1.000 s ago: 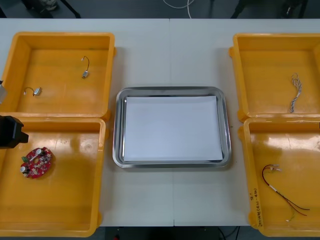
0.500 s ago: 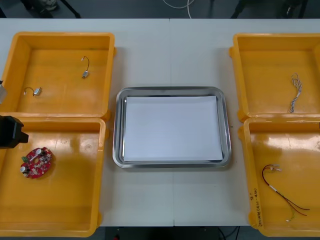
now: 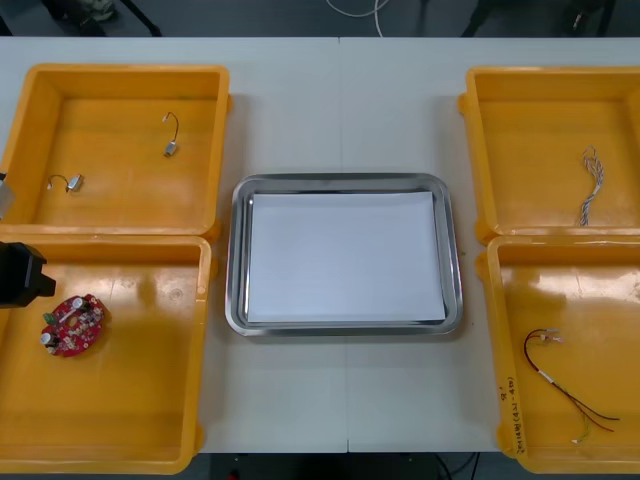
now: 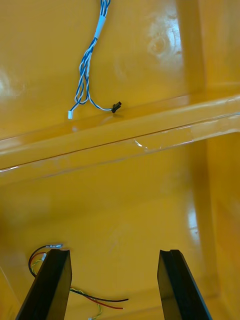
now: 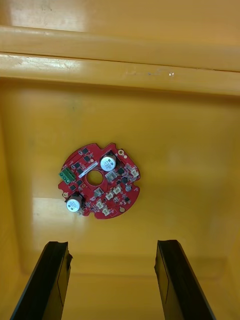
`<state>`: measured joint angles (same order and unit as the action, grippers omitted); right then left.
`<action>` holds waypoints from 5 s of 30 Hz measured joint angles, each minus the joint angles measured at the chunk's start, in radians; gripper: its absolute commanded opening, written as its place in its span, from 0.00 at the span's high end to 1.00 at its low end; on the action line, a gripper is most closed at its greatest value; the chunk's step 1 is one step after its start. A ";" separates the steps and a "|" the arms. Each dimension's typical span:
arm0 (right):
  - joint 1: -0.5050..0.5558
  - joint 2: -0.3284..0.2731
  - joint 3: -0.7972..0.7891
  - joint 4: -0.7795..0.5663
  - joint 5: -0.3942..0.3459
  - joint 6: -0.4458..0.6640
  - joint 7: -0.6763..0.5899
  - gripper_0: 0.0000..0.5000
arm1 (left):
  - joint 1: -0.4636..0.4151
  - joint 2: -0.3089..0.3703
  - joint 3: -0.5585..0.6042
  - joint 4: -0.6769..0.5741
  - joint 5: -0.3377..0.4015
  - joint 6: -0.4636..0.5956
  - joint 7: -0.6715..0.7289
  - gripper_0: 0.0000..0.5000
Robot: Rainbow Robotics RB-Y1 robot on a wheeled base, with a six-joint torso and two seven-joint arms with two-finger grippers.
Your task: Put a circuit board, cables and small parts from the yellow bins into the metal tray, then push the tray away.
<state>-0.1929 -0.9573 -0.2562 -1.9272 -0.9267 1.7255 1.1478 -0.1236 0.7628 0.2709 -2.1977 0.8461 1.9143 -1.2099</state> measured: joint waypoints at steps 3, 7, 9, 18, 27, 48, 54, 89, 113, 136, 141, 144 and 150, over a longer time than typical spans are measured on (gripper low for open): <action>0.009 0.000 0.000 0.000 -0.002 -0.003 0.000 0.00 | 0.000 0.000 0.001 0.000 0.000 0.000 0.000 0.00; 0.029 0.000 0.000 -0.006 -0.017 -0.014 0.000 0.00 | 0.000 0.000 0.004 0.000 0.000 0.000 0.000 0.00; 0.042 0.000 -0.001 -0.017 -0.021 -0.016 0.000 0.00 | 0.000 0.000 0.011 0.000 0.000 0.000 0.000 0.00; 0.119 -0.001 -0.001 -0.126 -0.045 -0.030 0.000 0.00 | 0.000 -0.002 0.069 0.000 -0.027 0.000 0.000 0.00; 0.197 -0.003 -0.001 -0.223 -0.065 -0.066 0.000 0.00 | 0.000 -0.044 0.119 0.000 -0.115 0.000 0.000 0.00; 0.418 -0.004 -0.001 -0.336 -0.076 -0.243 0.004 0.00 | 0.000 -0.211 0.203 0.006 -0.300 -0.001 0.002 0.00; 0.522 -0.004 -0.002 -0.372 -0.063 -0.319 0.032 0.00 | 0.000 -0.250 0.213 0.057 -0.324 -0.073 0.004 0.00; 0.718 -0.066 -0.002 -0.490 -0.020 -0.411 0.710 0.00 | 0.024 -0.421 0.221 0.227 -0.445 -0.316 0.096 0.00; 0.550 -0.066 0.300 -0.375 0.095 -0.554 0.749 0.00 | 0.146 -0.486 0.154 0.228 -0.475 -0.457 0.096 0.00; 0.475 -0.066 0.410 -0.255 0.105 -0.667 0.749 0.00 | 0.163 -0.490 0.133 0.228 -0.498 -0.484 0.096 1.00; 0.475 -0.066 0.427 -0.234 0.111 -0.696 0.749 0.00 | 0.164 -0.490 0.128 0.228 -0.501 -0.491 0.096 1.00; 0.475 -0.066 0.436 -0.218 0.111 -0.721 0.749 0.00 | 0.166 -0.490 0.127 0.228 -0.501 -0.501 0.096 1.00; 0.475 -0.066 0.461 -0.189 0.112 -0.774 0.749 0.00 | 0.169 -0.490 0.125 0.231 -0.502 -0.516 0.096 1.00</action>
<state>0.2820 -1.0232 0.2052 -2.1166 -0.8151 0.9518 1.8966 0.0458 0.2733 0.3959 -1.9671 0.3440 1.3978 -1.1137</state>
